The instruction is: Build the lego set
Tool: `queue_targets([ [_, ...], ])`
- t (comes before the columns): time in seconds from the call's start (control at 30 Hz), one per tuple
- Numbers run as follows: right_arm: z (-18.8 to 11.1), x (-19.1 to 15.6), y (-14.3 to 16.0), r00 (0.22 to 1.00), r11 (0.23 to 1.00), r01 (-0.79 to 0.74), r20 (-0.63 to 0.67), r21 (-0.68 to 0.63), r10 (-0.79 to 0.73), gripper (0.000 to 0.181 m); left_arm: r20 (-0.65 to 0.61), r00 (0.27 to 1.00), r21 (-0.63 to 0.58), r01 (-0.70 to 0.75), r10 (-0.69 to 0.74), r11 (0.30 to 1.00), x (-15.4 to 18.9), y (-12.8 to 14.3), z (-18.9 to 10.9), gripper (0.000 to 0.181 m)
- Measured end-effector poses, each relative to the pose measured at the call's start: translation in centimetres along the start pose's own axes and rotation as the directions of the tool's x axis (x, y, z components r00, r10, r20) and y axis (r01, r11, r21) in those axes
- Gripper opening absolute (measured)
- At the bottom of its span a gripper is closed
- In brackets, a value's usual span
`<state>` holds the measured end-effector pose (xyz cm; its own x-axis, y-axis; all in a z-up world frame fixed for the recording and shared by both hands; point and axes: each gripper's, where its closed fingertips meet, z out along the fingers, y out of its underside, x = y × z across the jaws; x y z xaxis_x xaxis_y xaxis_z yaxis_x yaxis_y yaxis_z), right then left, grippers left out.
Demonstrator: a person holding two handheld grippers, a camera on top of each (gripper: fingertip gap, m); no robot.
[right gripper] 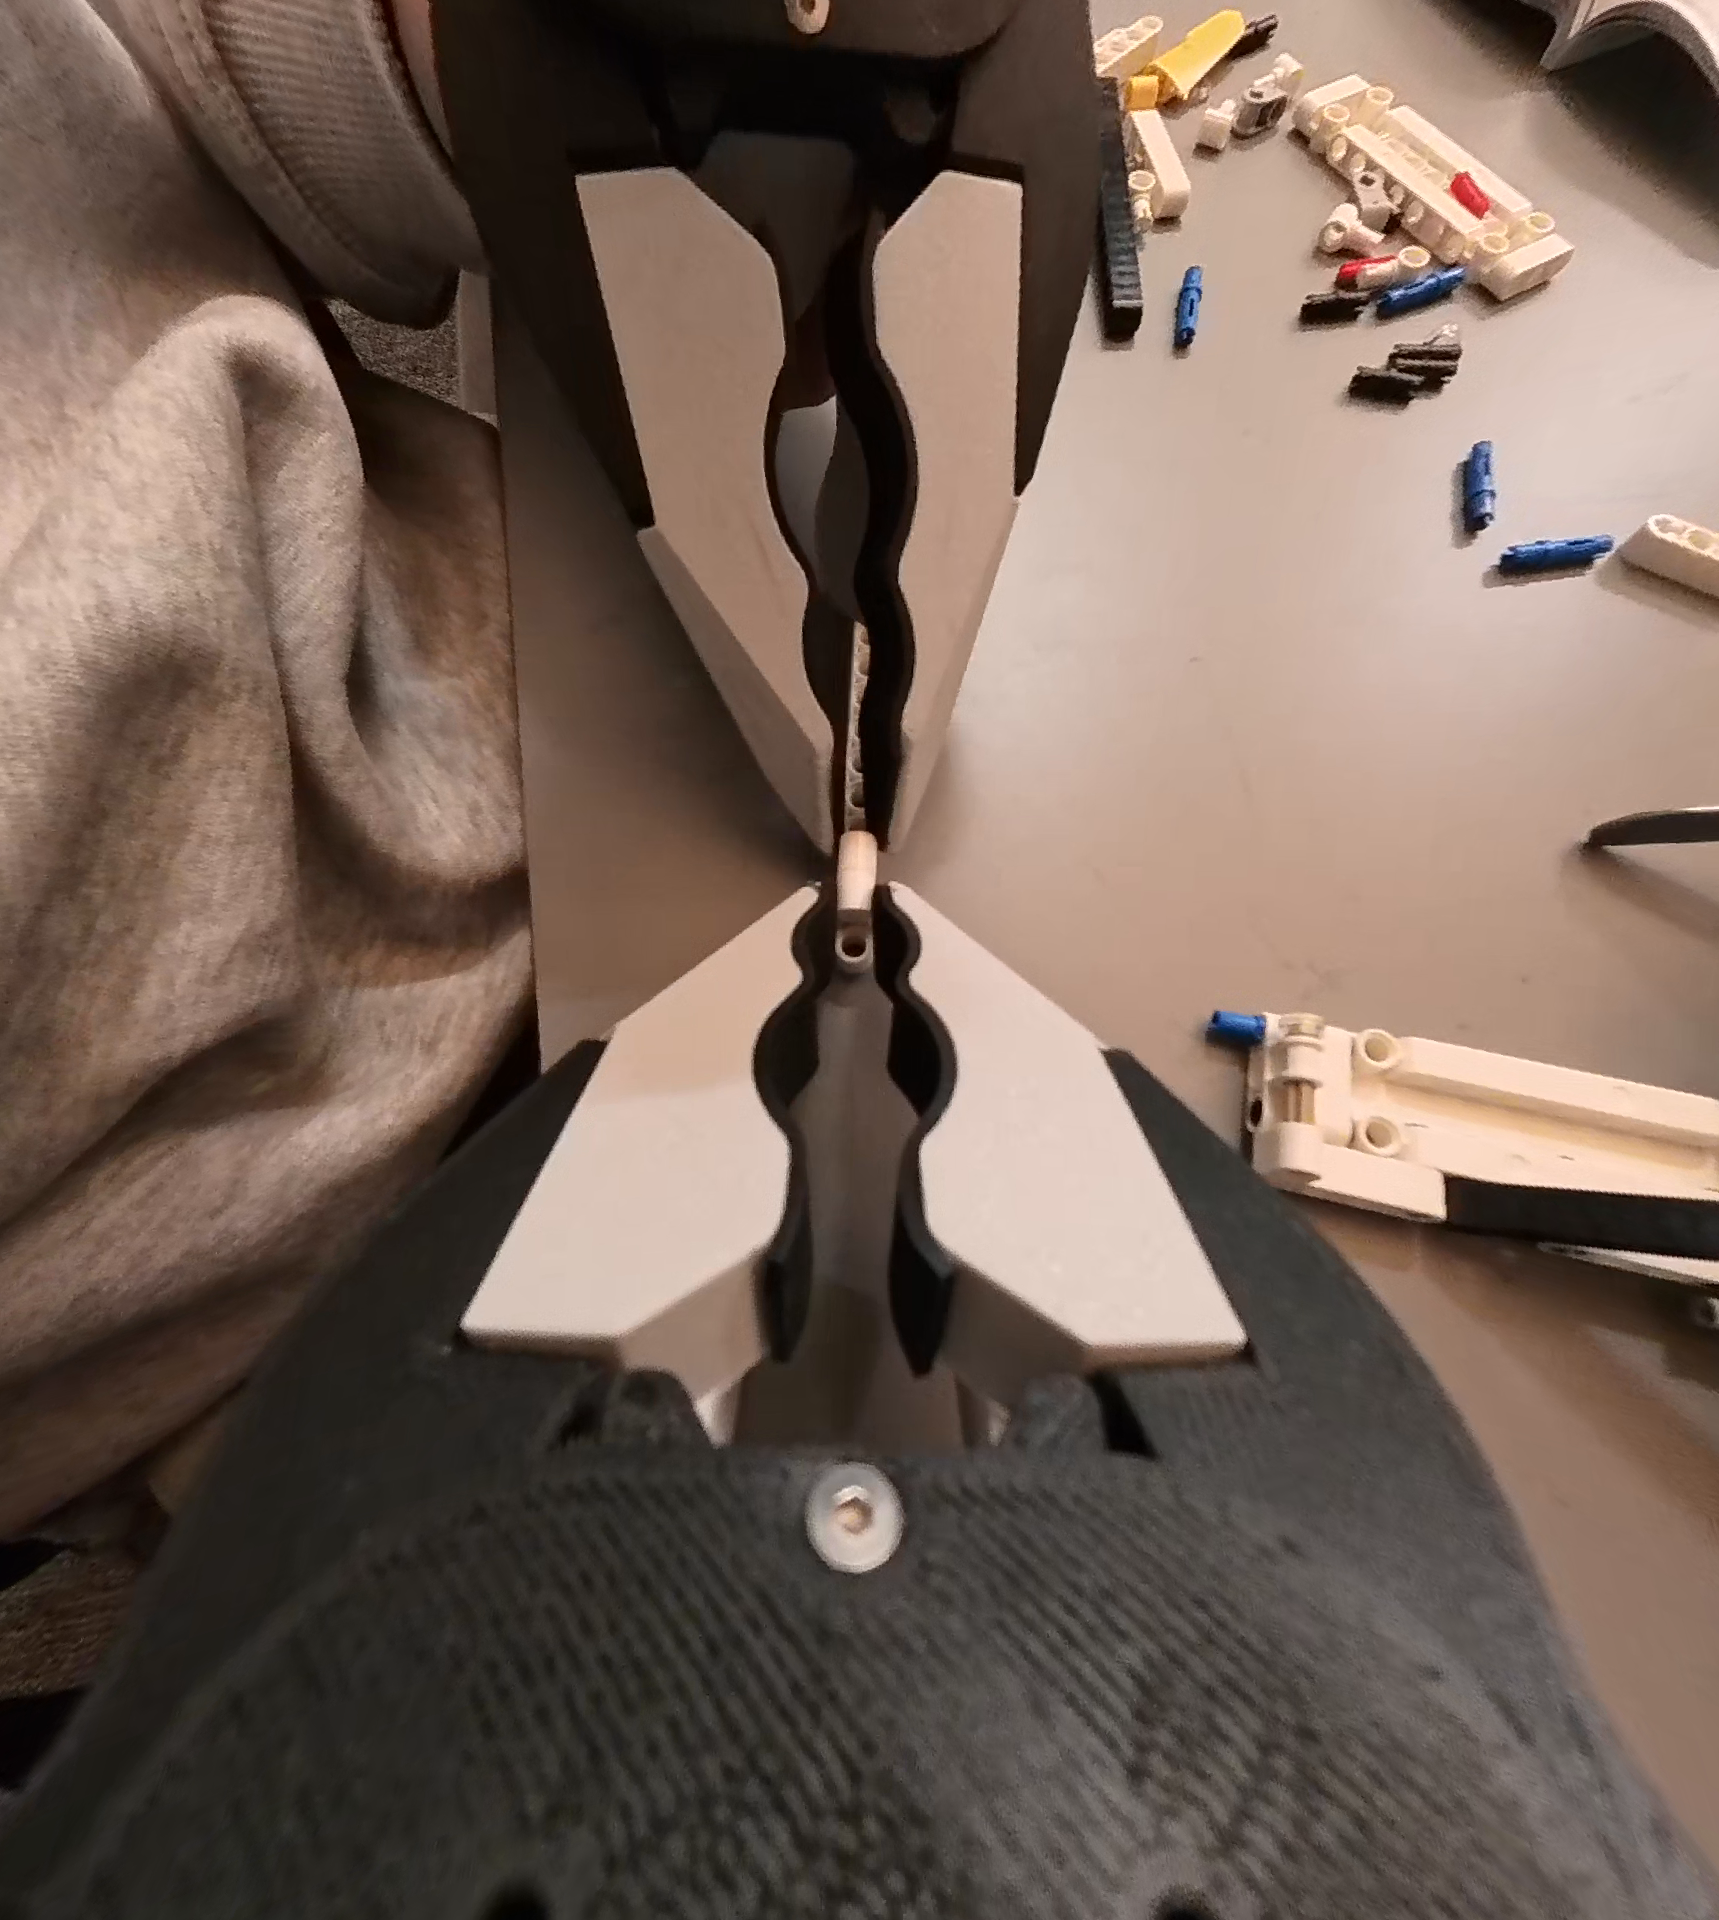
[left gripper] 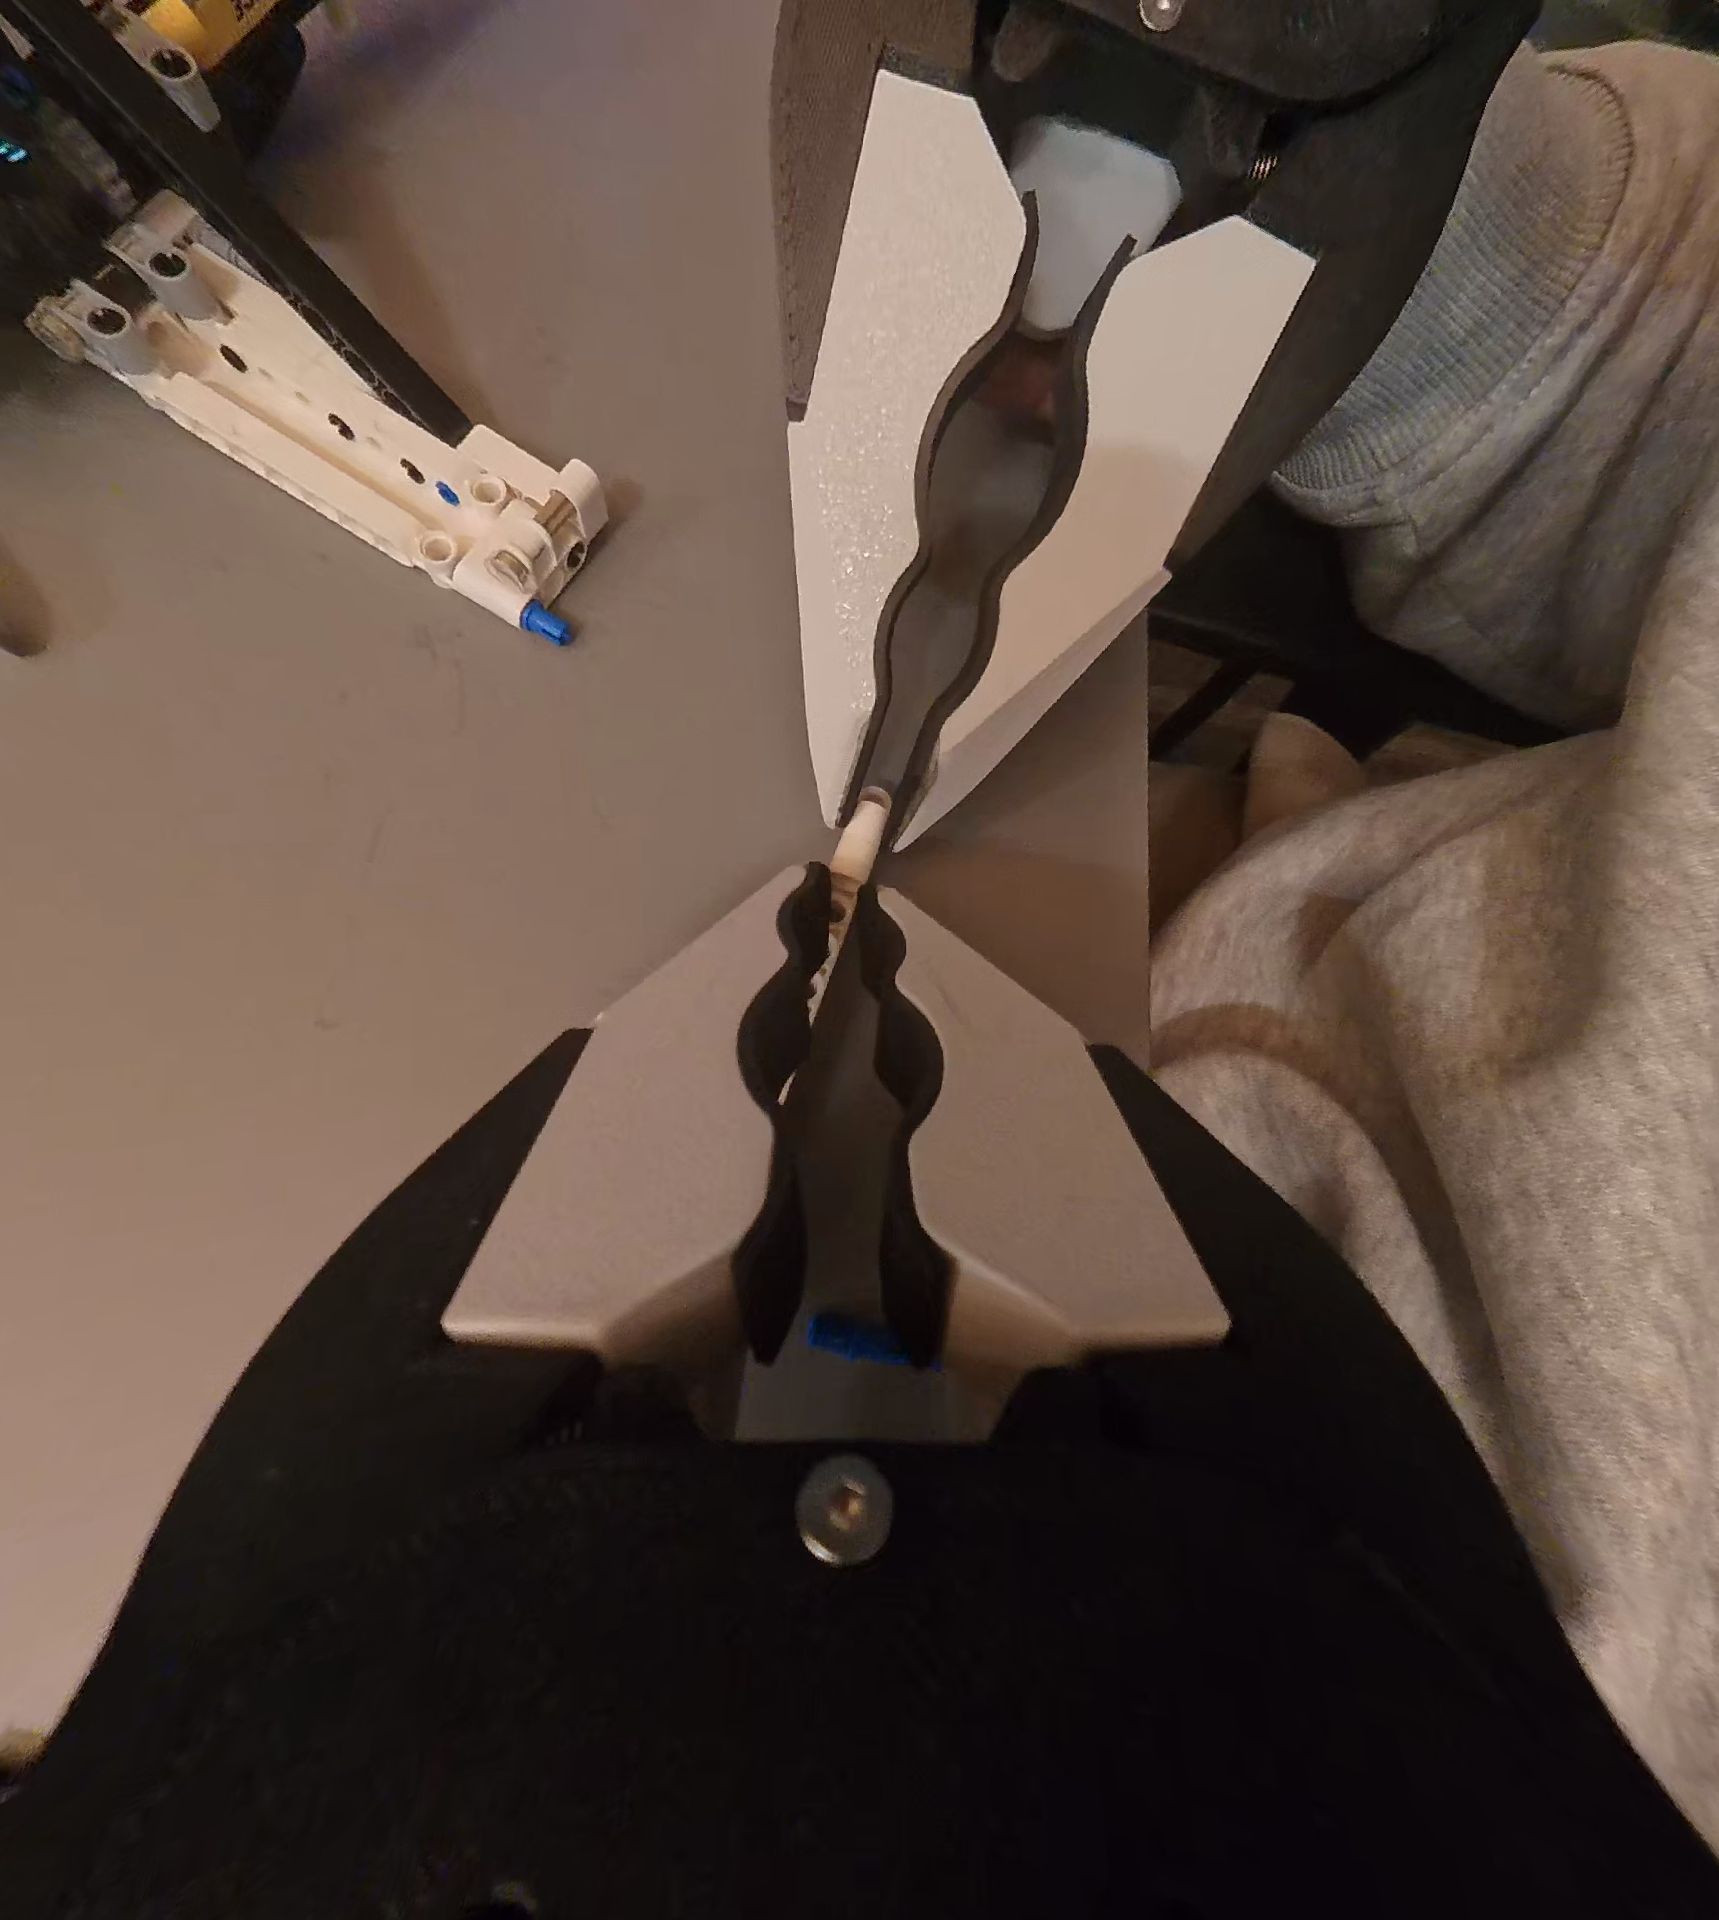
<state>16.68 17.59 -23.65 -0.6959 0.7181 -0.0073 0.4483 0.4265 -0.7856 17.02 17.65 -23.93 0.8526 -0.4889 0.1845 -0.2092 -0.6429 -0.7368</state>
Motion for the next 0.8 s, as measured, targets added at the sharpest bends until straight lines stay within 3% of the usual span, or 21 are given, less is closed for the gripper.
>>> queue_targets([
  [0.27,0.0,0.1,0.0,1.0,1.0,0.01,-0.012,0.0,-0.01,0.006,0.02,1.0,0.003,-0.001,0.001,1.0,-0.1,0.0,0.0,0.002],
  [0.47,-0.2,1.0,-0.4,0.993,0.999,0.036,-0.111,0.024,-0.033,0.007,0.097,0.995,-0.001,0.01,-0.01,1.0,-1.1,0.1,-0.2,0.004],
  [0.53,-1.0,1.5,-1.1,0.99,0.996,0.025,-0.142,0.086,-0.013,0.01,0.117,0.993,-0.01,0.005,-0.004,1.0,-1.5,0.2,-0.4,0.006],
  [0.6,-2.3,2.6,-2.0,0.982,0.983,0.002,-0.186,0.183,0.033,0.018,0.103,0.995,-0.002,0.017,-0.017,1.0,-1.5,0.2,-0.7,0.022],
  [0.8,-6.9,6.2,-4.4,0.902,0.883,-0.006,-0.378,0.47,0.208,0.046,0.054,0.981,0.251,0.169,-0.188,0.953,-3.3,-2.1,-5.2,0.036],
])
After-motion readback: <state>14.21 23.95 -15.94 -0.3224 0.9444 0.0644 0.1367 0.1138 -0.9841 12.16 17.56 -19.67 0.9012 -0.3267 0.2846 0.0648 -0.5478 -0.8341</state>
